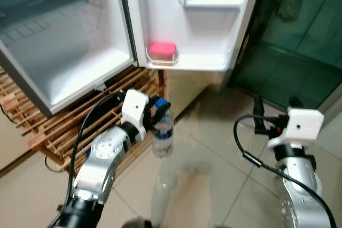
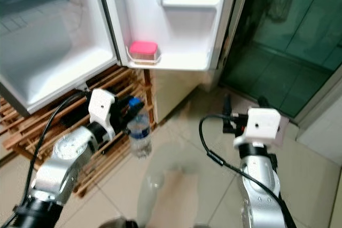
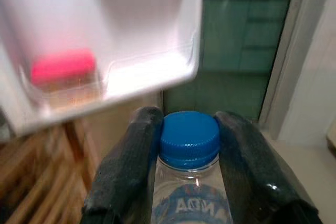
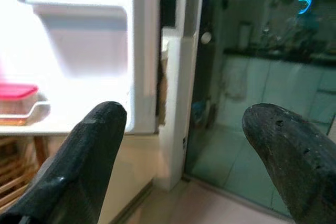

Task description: Restocking fridge

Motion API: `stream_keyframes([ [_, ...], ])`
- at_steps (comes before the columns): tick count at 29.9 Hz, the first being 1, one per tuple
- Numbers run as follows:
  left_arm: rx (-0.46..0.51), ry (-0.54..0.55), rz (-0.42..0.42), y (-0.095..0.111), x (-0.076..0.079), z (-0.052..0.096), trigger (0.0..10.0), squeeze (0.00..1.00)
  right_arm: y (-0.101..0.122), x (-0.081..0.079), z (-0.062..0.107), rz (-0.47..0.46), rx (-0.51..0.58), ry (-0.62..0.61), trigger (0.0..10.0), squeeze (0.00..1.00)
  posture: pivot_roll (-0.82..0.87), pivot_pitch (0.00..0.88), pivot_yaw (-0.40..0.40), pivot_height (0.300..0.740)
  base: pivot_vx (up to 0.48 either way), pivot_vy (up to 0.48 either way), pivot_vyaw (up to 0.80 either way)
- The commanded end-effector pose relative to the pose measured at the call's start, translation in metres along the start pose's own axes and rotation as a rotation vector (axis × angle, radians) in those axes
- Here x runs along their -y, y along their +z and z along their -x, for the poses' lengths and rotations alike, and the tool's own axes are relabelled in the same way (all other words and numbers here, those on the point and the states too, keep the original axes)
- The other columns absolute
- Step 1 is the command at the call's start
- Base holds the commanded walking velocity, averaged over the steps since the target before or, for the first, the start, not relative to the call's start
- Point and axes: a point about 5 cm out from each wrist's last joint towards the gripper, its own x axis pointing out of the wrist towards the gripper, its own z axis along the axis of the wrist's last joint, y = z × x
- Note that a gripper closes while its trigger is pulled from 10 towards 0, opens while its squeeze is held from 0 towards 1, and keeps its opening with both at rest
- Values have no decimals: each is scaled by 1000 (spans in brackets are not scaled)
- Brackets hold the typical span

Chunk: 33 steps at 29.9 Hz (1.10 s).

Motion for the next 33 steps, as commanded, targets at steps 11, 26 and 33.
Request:
stream_keyframes([
  [11, 15, -10, -2, 13, 6, -11, 10000, 0, -18, 3, 2, 10, -87, -32, 10000, 0, -224, 0, 55, 740, 413, 0, 0],
  [26, 17, 105, 47, 14, -2, -13, 10000, 0, -25, -1, 0, 0, -97, 18, 10000, 0, -217, 0, 57, 740, 334, 64, 0],
  [33, 20, 134, 42, 16, -4, -15, 10000, 0, -26, -3, -2, 13, -95, 38, 10000, 0, -214, 0, 55, 740, 0, 0, 62],
])
